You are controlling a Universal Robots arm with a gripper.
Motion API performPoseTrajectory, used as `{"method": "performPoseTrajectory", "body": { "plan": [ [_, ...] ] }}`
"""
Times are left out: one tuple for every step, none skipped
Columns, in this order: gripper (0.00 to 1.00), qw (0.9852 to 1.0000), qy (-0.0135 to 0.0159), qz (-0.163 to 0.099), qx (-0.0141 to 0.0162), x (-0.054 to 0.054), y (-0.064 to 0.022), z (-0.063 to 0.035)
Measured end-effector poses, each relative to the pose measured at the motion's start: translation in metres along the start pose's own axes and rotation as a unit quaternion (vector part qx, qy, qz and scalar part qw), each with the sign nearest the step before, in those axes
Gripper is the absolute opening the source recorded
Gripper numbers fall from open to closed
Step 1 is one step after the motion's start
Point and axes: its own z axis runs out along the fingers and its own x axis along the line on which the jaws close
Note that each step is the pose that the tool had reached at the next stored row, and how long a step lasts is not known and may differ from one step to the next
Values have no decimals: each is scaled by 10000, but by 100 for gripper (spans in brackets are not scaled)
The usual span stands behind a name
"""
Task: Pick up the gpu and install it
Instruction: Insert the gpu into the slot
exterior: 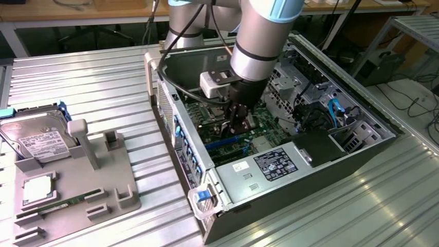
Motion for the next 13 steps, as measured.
{"method": "performPoseTrajectory", "body": {
  "plan": [
    [27, 10000, 0, 0, 0, 0, 4, 2],
    [27, 10000, -2, 0, 0, 0, 11, 3],
    [27, 10000, -3, 0, 0, 0, 18, 5],
    [27, 10000, -4, 0, 0, 0, 25, 7],
    [27, 10000, -4, 0, 0, 0, 32, 9],
    [27, 10000, -4, 0, 0, 0, 42, 13],
    [27, 10000, -4, 0, 0, 1, 47, 15],
    [27, 10000, -4, 0, 0, 0, 52, 20],
    [27, 10000, -5, 0, 1, 0, 54, 26],
    [27, 10000, -4, -1, 0, 1, 55, 47],
    [27, 10000, -5, -1, 0, 1, 55, 60],
    [27, 10000, -5, 0, 0, 1, 56, 69],
    [27, 10000, -4, 0, 0, 1, 58, 75]
  ]
}}
